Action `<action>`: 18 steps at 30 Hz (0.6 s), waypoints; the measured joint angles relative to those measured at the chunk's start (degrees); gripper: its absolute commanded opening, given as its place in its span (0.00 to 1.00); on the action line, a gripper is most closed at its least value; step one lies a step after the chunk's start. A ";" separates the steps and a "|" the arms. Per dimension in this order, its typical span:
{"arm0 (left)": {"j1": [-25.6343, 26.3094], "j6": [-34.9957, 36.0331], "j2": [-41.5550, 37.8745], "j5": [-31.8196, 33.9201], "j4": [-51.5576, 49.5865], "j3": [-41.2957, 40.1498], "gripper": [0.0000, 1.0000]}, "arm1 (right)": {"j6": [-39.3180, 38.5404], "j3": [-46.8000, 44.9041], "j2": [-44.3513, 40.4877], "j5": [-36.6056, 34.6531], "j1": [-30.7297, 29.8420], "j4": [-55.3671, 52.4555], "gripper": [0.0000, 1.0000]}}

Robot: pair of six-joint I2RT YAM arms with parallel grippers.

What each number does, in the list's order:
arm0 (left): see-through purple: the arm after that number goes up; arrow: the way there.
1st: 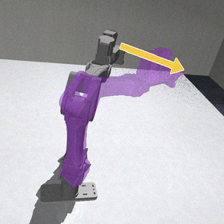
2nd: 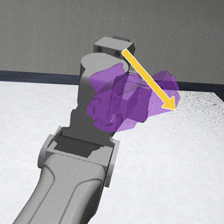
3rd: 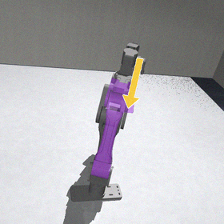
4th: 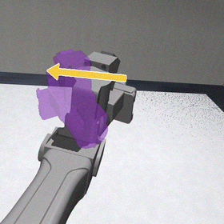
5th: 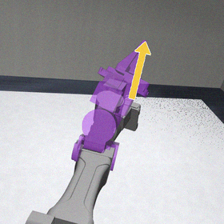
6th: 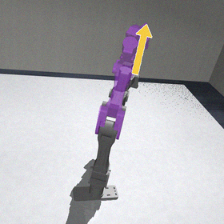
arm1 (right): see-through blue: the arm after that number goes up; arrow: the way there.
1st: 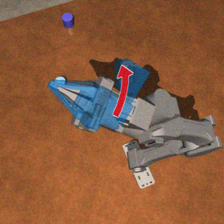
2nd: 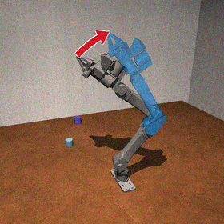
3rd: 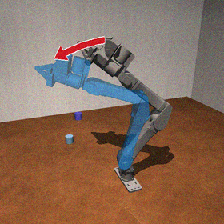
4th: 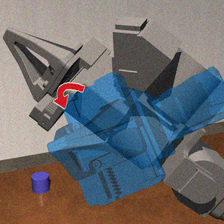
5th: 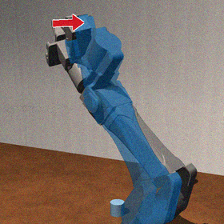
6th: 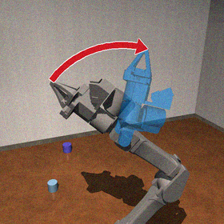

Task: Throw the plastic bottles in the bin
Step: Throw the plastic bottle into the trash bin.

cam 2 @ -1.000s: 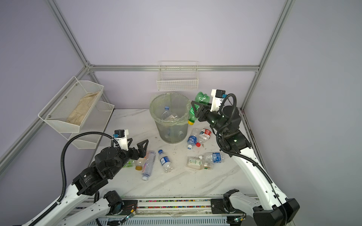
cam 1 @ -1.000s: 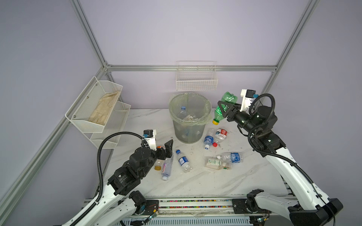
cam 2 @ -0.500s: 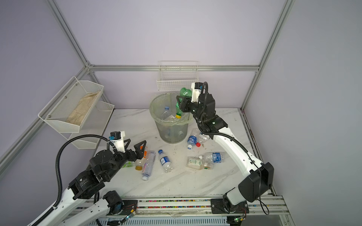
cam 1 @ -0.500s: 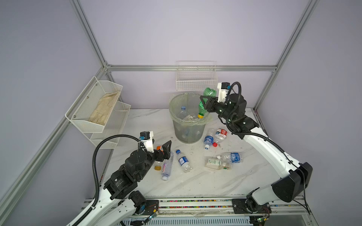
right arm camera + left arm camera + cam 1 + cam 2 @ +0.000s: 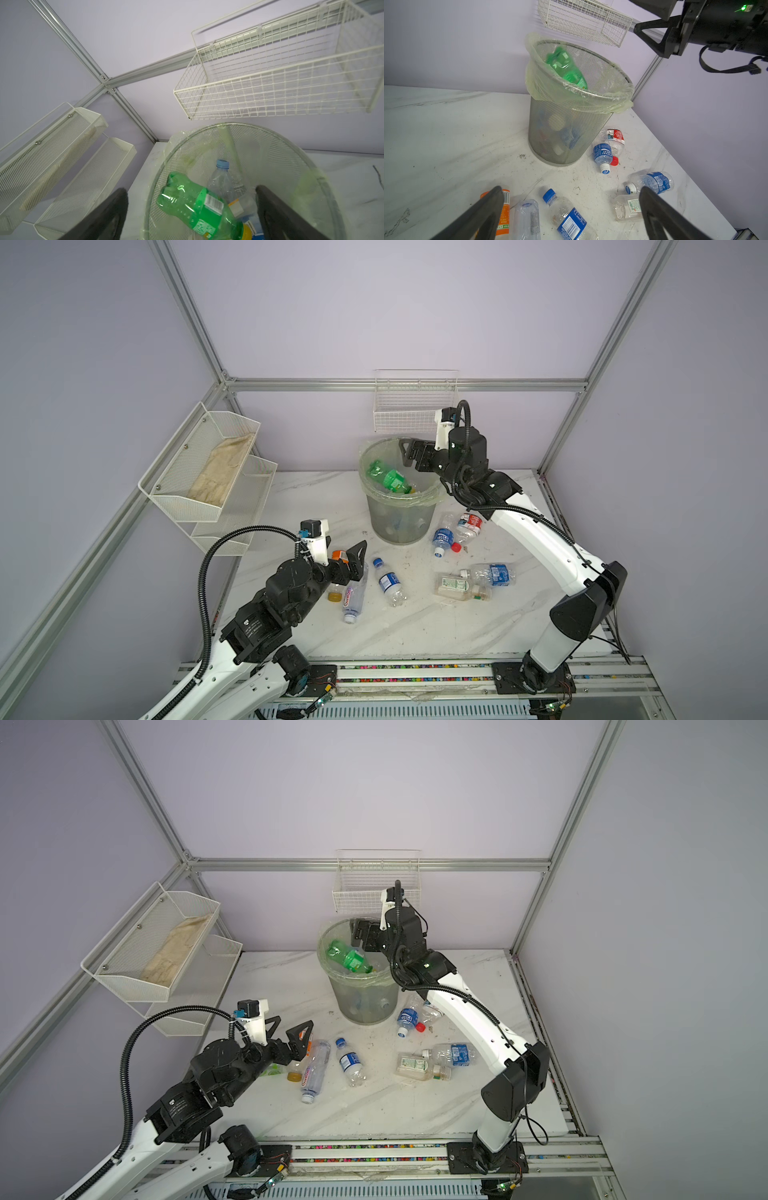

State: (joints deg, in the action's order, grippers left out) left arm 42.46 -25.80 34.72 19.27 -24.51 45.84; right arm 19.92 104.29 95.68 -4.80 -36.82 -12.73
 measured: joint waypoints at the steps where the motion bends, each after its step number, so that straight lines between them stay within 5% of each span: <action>1: 0.00 0.00 0.07 0.02 -0.02 0.00 1.00 | -0.13 -0.81 -1.38 -0.52 0.13 0.04 0.97; 18: -0.07 -5.16 11.39 7.02 -11.28 0.02 1.00 | -1.42 -10.10 -13.42 -1.55 0.33 0.83 0.97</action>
State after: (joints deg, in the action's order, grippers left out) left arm 42.39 -30.96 46.11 26.28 -35.79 45.87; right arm 18.50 94.19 82.26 -6.35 -36.49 -11.90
